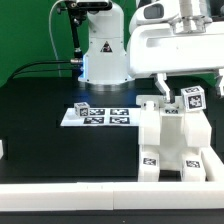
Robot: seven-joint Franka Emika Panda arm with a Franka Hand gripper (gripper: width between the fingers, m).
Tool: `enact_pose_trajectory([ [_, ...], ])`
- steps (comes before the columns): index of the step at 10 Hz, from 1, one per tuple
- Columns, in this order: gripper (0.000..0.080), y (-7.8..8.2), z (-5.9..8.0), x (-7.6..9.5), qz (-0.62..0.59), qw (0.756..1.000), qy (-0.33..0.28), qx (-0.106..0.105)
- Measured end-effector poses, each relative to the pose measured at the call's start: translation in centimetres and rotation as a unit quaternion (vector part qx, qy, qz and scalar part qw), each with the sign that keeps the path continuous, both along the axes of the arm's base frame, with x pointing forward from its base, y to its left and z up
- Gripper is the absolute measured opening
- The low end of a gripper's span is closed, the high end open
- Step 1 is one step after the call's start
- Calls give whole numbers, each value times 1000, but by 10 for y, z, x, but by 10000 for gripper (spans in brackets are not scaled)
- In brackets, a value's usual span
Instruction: Assemble chair
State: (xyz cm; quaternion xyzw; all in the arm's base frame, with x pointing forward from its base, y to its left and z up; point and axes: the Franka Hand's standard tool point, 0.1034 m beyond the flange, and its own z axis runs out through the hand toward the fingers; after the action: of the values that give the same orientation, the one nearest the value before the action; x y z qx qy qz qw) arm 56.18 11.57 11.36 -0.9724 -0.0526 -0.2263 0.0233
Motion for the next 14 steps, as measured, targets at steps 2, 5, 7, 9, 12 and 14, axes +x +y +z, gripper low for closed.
enact_pose_trajectory([
  [2, 649, 1, 12, 5, -5, 999, 36, 6],
  [5, 649, 6, 4, 6, -9, 988, 152, 6],
  [7, 649, 11, 2, 3, -9, 977, 215, 4],
  [9, 522, 11, 2, 6, -17, 978, 209, 7],
  [12, 263, 9, 2, 6, -27, 977, 210, 9],
  [14, 265, 10, 2, 6, -106, 971, 215, 29],
])
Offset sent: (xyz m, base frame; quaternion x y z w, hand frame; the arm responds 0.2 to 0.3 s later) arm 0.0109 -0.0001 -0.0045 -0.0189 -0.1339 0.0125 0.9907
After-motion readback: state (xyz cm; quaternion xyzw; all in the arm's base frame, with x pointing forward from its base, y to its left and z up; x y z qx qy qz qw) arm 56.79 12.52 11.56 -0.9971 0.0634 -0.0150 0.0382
